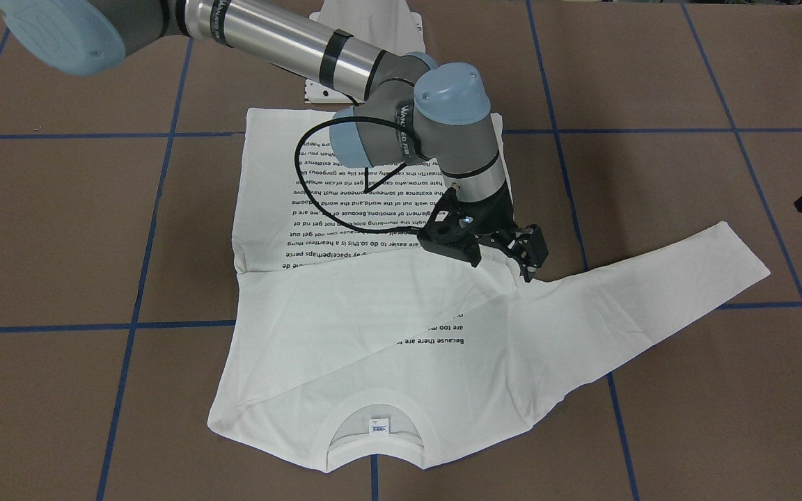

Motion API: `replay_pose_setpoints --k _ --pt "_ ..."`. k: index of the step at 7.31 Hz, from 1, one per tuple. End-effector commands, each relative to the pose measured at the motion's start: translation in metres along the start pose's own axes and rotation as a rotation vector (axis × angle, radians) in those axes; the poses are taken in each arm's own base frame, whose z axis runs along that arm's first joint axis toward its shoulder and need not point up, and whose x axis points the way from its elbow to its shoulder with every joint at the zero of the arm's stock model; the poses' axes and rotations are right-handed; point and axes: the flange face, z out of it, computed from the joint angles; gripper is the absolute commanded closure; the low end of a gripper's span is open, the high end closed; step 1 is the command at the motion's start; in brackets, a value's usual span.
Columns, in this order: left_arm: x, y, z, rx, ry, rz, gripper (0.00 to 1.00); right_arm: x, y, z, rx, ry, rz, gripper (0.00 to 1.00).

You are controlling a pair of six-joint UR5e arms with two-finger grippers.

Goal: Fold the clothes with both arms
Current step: 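Fold the held sleeve across the shirt body toward the collar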

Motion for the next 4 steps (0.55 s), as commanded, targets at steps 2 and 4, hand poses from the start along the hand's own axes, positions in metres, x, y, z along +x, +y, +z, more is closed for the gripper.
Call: replay_pose_setpoints --k 2,4 --pt "-0.037 0.009 0.073 -0.075 -0.014 -0.037 0.01 0.12 -0.111 -0.084 -0.04 0.076 -0.045 0.01" --pt "-0.056 -0.004 0.095 -0.103 -0.029 -0.073 0.02 0.205 -0.175 -0.136 -0.052 0.094 -0.131 0.01"
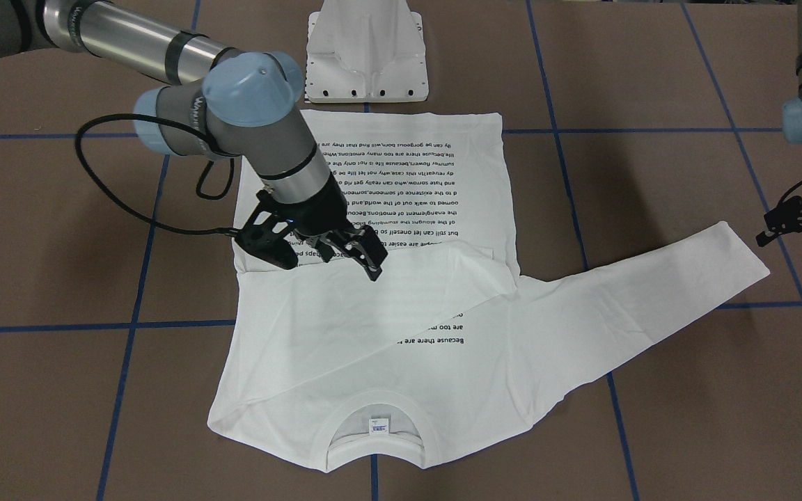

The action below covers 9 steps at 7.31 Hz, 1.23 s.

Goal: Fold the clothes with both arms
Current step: 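Release the sleeve and withdraw the right gripper beside the shirt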

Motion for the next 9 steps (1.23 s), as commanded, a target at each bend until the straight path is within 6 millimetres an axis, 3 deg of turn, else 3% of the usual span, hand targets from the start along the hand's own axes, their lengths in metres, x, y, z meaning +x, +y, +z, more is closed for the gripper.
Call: replay_pose_setpoints --k 1,2,4,5,9 --pt "-0.017 -0.006 0.017 -0.026 -0.014 -0.029 0.07 0.116 -0.068 -0.069 -0.029 0.035 -0.095 0.01" --pt "-0.019 -0.006 0.018 -0.022 -0.028 -0.033 0.1 0.16 -0.094 -0.089 -0.053 0.061 -0.147 0.01" --pt "-0.009 -0.01 0.032 -0.035 -0.038 -0.07 0.11 0.216 -0.122 -0.101 -0.056 0.106 -0.209 0.01" --pt "-0.013 -0.009 0.037 -0.029 -0.073 -0.076 0.11 0.229 -0.126 -0.105 -0.052 0.117 -0.223 0.01" --pt "-0.007 -0.002 0.057 -0.07 -0.072 -0.065 0.17 0.235 -0.125 -0.105 -0.054 0.123 -0.222 0.01"
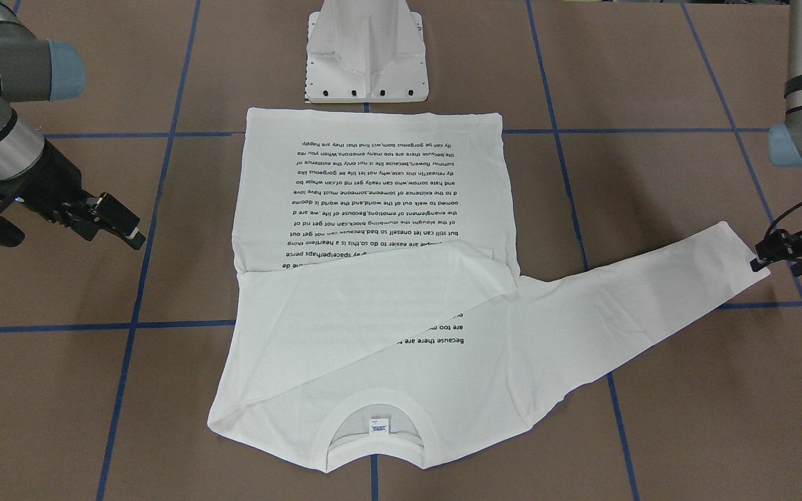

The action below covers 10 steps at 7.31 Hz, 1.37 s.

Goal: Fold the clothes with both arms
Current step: 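Release the sleeve and withdraw the right gripper beside the shirt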

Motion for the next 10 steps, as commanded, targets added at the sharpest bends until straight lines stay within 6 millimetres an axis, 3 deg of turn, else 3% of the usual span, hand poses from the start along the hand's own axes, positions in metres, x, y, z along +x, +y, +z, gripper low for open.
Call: replay_pose_setpoints --k 1,7,10 --pt "0.004 0.004 0.009 -0.018 0.0 0.007 0.17 0.001 0.0 0.0 0.0 0.0 -0.001 0.01" --pt "-0.002 0.011 0.016 -0.036 -0.008 -0.003 0.34 0.0 0.002 -0.001 0.004 -0.001 -0.002 0.01" --pt "-0.006 0.013 0.018 -0.04 -0.011 -0.009 0.62 0.002 0.001 -0.001 0.006 0.001 0.001 0.01"
